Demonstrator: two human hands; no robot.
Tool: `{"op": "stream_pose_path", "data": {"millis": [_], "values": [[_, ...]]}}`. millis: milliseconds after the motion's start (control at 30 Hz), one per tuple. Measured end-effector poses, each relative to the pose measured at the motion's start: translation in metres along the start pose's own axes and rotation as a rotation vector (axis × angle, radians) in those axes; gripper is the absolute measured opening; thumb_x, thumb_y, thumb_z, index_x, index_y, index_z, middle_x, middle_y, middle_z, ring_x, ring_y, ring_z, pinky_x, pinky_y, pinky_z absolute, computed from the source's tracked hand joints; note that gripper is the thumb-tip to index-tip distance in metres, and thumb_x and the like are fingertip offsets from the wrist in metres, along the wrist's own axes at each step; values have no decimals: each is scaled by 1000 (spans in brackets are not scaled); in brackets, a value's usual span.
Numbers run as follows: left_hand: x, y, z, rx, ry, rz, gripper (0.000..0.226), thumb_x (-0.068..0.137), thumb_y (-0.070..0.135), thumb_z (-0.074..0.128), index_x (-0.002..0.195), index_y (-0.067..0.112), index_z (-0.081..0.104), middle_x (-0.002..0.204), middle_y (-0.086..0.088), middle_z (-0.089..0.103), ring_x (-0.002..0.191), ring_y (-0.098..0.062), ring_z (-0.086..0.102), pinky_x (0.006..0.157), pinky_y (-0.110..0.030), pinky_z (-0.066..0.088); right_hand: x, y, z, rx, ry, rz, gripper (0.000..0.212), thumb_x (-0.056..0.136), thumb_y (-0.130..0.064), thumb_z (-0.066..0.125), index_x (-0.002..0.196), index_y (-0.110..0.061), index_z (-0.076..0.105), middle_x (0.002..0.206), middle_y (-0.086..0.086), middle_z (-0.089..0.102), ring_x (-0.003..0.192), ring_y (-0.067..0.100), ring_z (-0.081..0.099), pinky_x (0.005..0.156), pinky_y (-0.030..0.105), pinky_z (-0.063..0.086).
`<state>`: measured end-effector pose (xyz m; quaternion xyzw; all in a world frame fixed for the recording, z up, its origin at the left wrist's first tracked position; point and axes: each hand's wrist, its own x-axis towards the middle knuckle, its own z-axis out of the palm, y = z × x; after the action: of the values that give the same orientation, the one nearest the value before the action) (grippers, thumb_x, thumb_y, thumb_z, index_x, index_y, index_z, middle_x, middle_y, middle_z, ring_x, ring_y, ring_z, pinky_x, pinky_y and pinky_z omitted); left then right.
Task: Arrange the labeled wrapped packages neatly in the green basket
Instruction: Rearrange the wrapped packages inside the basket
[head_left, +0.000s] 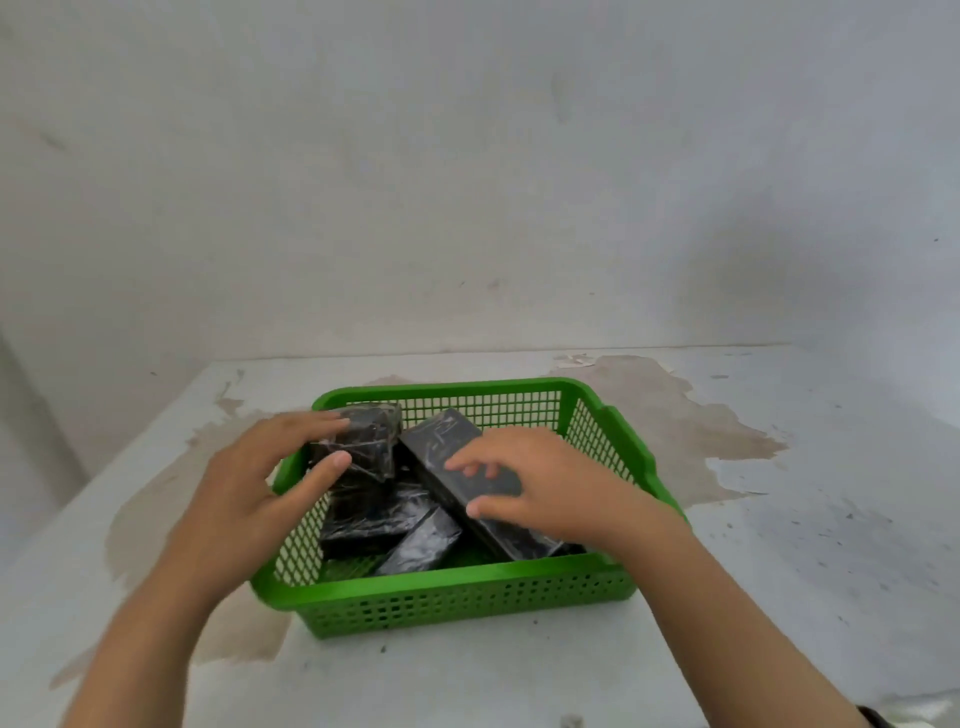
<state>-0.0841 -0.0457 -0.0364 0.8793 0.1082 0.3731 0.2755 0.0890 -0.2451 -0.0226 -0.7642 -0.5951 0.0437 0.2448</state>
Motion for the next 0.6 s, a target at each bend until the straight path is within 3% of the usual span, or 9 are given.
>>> {"op": "stream_pose_path", "data": {"millis": [67,133,200,267,400,600], "values": [[-4,-18,8,-86,145,-134,23,80,41,61,100,51,60,115,25,58,109,6,52,86,-16,39,15,-5,9,-103,-122,-69,39,82,-27,69,120,-27,61,117,-8,63,104,7,53,87,22,39],[-8,-36,19,-263,262,-314,31,82,27,67,106,45,61,120,9,59,111,-8,54,90,-28,44,28,-5,17,-213,-220,-132,41,80,-26,71,120,-24,61,119,-5,63,109,13,50,92,30,40],[-15,-49,28,-562,326,-522,38,79,16,70,112,34,61,119,-1,60,111,-17,58,89,-38,48,36,-5,21,-304,-303,-175,43,78,-27,73,119,-25,61,119,-6,63,109,15,47,89,37,40],[-21,-55,32,-807,338,-659,37,72,20,73,108,27,66,118,-5,65,102,-23,64,80,-38,54,42,-5,24,-360,-340,-204,44,76,-31,74,118,-27,61,120,-9,62,108,14,43,86,37,34],[-26,-54,34,-955,285,-644,35,65,21,73,99,24,72,105,-7,73,81,-20,71,67,-29,60,49,-8,31,-449,-372,-258,48,76,-37,73,120,-28,58,119,-8,60,105,15,38,76,34,25],[-26,-54,36,-979,289,-636,36,65,21,72,101,23,71,104,-10,73,78,-21,71,70,-31,60,49,-9,39,-453,-400,-276,47,78,-32,71,122,-25,56,120,-6,61,107,15,37,85,40,29]]}}
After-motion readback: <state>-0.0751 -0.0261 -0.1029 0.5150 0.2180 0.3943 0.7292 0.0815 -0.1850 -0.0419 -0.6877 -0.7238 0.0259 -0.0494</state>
